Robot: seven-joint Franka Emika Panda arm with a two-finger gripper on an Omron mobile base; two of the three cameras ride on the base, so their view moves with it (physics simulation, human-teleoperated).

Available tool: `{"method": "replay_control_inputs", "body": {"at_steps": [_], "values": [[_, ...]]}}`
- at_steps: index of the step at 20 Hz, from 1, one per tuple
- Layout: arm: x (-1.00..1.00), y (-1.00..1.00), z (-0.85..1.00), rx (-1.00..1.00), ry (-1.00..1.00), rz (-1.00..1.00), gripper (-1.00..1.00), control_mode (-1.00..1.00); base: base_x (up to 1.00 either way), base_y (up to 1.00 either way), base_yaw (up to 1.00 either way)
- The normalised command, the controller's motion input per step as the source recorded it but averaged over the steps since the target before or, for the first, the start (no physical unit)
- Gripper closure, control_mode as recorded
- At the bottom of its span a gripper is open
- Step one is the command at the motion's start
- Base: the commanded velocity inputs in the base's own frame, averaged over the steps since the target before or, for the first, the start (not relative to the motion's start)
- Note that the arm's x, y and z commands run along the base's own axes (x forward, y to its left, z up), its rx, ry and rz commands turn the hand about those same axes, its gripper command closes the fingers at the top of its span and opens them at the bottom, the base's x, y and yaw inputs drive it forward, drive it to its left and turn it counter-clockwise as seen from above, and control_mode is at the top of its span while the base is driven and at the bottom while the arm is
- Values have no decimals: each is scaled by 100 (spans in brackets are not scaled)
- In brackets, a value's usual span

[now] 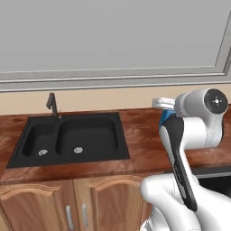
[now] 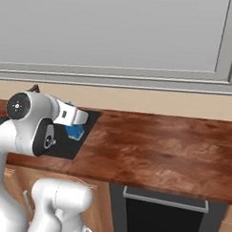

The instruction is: Gather the eggs and milk located in the vicinity of the sink area and place them right next to the bowl.

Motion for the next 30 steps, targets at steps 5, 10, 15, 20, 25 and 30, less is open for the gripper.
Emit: {"method": "replay_control_inputs", "body": {"at_steps": [5,10,15,20,25,30], "values": [[0,0,0,0,0,0,100,100,-22,58,0],[0,0,0,0,0,0,100,100,-25,57,0],[0,0,0,0,0,0,100,100,-23,58,-1],[0,0,0,0,0,0,100,100,-8,61,-1],[0,0,0,0,0,0,100,100,-2,65,-2],[0,0,0,0,0,0,100,100,-3,64,-2]]}}
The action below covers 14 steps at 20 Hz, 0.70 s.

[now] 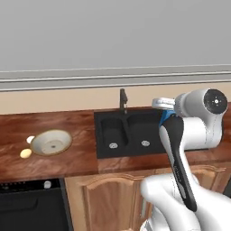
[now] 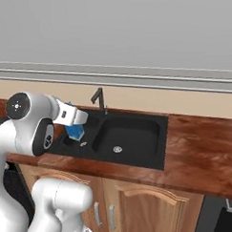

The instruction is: Gather the eggs and milk located in the vicinity of the sink area and place them right next to the bowl.

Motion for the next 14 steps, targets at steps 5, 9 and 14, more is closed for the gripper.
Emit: {"method": "replay_control_inputs", "body": {"at_steps": [5,9,14], "values": [[0,0,0,0,0,0,100,100,-1,60,-2],[0,0,0,0,0,0,100,100,0,54,-3],[0,0,0,0,0,0,100,100,0,51,-3]]}}
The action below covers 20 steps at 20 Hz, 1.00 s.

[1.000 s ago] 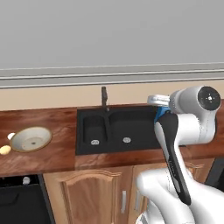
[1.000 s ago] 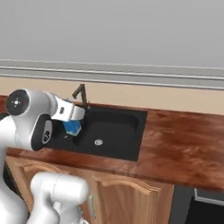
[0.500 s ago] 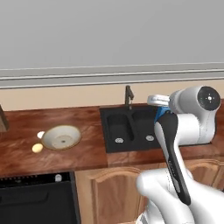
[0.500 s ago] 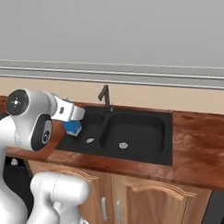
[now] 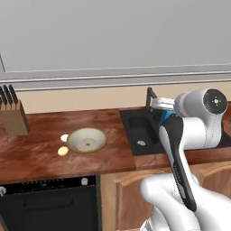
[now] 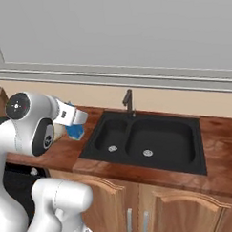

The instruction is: Gather the eggs and milk located in the vicinity of the sink area and place them right next to the bowl.

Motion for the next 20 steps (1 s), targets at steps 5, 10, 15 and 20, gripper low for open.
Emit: {"method": "replay_control_inputs", "body": {"at_steps": [5,10,15,20], "values": [[0,0,0,0,0,0,100,100,0,47,-2],[0,0,0,0,0,0,100,100,0,44,-2],[0,0,0,0,0,0,100,100,0,40,-1],[0,0,0,0,0,0,100,100,0,41,-1]]}}
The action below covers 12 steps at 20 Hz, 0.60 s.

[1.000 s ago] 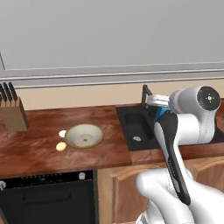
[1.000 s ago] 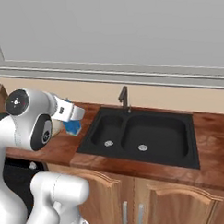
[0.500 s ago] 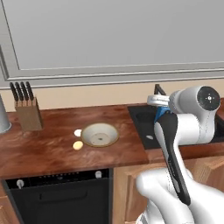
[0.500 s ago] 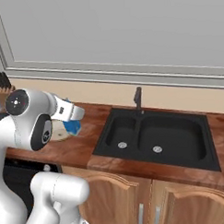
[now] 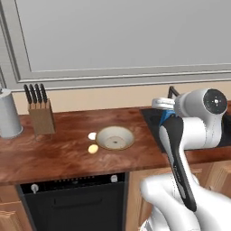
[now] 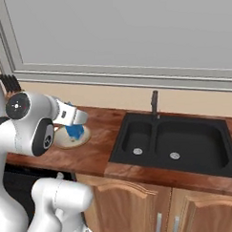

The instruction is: Gather the eggs and milk located in the vicinity of the sink area and place them right next to the bowl.

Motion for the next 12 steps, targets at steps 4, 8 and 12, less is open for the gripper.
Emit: {"method": "replay_control_inputs", "body": {"at_steps": [4,8,12], "values": [[0,0,0,0,0,0,100,100,0,40,0],[0,0,0,0,0,0,100,100,0,37,0],[0,0,0,0,0,0,100,100,0,34,0]]}}
